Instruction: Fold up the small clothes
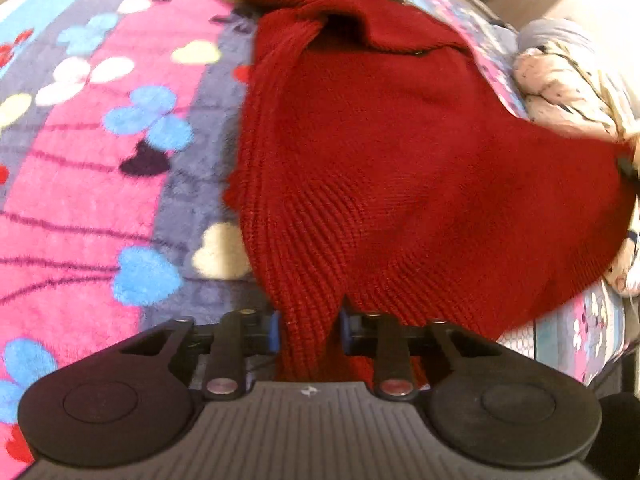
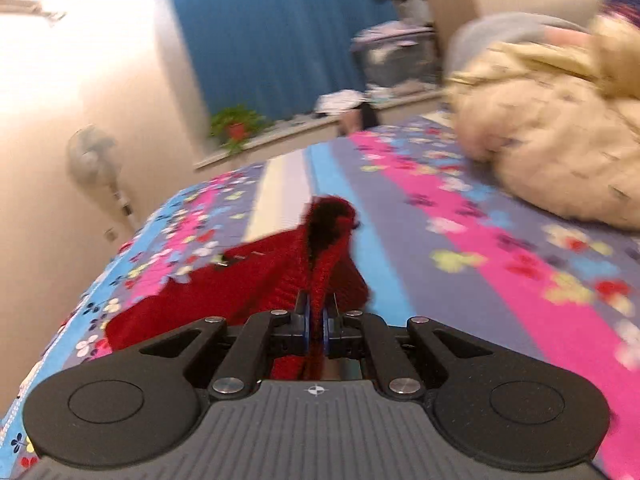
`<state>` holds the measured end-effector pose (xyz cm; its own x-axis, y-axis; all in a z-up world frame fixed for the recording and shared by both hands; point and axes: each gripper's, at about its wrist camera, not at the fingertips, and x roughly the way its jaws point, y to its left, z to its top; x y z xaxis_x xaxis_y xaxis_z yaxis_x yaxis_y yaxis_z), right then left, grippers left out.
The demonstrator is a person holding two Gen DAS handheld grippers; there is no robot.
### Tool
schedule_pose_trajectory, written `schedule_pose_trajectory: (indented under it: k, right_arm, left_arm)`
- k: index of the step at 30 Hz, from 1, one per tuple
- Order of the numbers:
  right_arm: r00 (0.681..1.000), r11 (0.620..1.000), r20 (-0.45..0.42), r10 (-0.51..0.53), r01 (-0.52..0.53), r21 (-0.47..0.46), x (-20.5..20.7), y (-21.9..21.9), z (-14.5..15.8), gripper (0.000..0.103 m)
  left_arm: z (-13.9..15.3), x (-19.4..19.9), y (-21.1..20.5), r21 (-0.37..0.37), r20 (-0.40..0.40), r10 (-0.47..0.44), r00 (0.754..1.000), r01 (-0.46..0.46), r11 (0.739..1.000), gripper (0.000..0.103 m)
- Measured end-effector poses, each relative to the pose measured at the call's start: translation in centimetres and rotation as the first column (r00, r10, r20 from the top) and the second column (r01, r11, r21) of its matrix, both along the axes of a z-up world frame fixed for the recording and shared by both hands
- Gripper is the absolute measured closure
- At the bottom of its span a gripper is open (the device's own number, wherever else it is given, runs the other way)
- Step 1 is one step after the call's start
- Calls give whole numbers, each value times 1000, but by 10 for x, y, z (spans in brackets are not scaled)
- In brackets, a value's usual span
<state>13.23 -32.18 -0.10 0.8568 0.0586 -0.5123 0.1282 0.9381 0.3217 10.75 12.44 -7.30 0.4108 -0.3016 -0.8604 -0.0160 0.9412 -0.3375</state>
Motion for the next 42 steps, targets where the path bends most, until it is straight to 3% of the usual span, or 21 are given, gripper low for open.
schedule_pose_trajectory:
  k: [3,5,10,12,13,15,16,18,19,21,23,26,28,32,34,36,37,39,40,41,42]
  right_arm:
    - [995,997,-79,-66,70,43,-54,-33,-17,99]
    - [995,995,-73,-67,72,65,-85,-41,-24,100]
    - [991,971,-47,-126,133,201,-155,-59,-23,100]
    - [987,958,-79,-137,153,243,-170,-64,-27,100]
    - [982,958,-140,-128,159,239,-172,-66,-34,100]
    - [941,965,-336,-44,127,228,-160,-65,-60,99]
    - [896,975,-444,-26,121,187,-155,-63,-75,99]
    - [842,979,-525,-126,190,70,-153,-66,-81,94]
    - [839,969,-515,-177,239,55,-155,-72,-76,94]
    - [856,955,-461,-235,291,54,-155,-81,-60,90]
    - [878,957,-397,-267,290,-2,-149,-83,-42,67]
    - [931,978,-299,-207,192,-81,-131,-84,-29,51]
    - [942,989,-310,-132,105,-103,-113,-83,-36,44]
    - [906,998,-423,-31,4,-64,-87,-82,-76,42]
    - [848,999,-529,-20,-4,-44,-80,-81,-102,42]
    - [834,999,-552,-21,-9,-52,-78,-79,-112,40]
    - [836,997,-549,-13,-31,-71,-75,-76,-112,42]
    - [845,991,-535,19,-86,-100,-76,-71,-110,59]
    - [850,990,-524,53,-114,-84,-79,-69,-109,86]
    - [854,989,-512,89,-135,-52,-81,-69,-109,92]
    - [861,988,-500,90,-140,-63,-84,-66,-106,93]
  left_arm:
    - [15,-12,-9,18,81,-38,996,37,999,83]
    - [29,-26,-8,22,131,-47,990,44,999,84]
    - [60,-62,25,-76,214,-9,977,26,997,84]
    - [61,-66,38,-97,196,0,981,19,995,83]
    - [57,-62,40,-83,163,-12,987,25,996,83]
    - [43,-54,35,-13,85,-42,996,44,999,76]
    - [37,-52,32,27,46,-48,998,47,999,73]
    - [32,-51,31,57,22,-35,999,33,998,69]
    - [34,-51,32,42,29,-22,999,21,999,66]
    - [39,-53,37,-3,48,11,999,-11,1000,50]
    - [40,-53,37,-16,44,33,998,-32,999,44]
    - [34,-49,44,-35,10,76,997,-75,997,43]
    - [26,-43,52,-62,-11,101,995,-102,993,43]
    - [15,-35,54,-64,-42,132,990,-135,989,43]
    - [11,-32,45,-29,-50,112,992,-113,993,43]
    - [8,-30,36,8,-51,85,995,-84,996,45]
    - [6,-29,31,30,-44,70,997,-69,997,47]
    - [5,-26,22,71,-26,40,999,-38,997,60]
    - [5,-25,18,84,-17,26,1000,-25,996,65]
    - [5,-25,16,89,-9,15,1000,-14,996,76]
    - [6,-25,13,94,1,3,1000,-4,996,81]
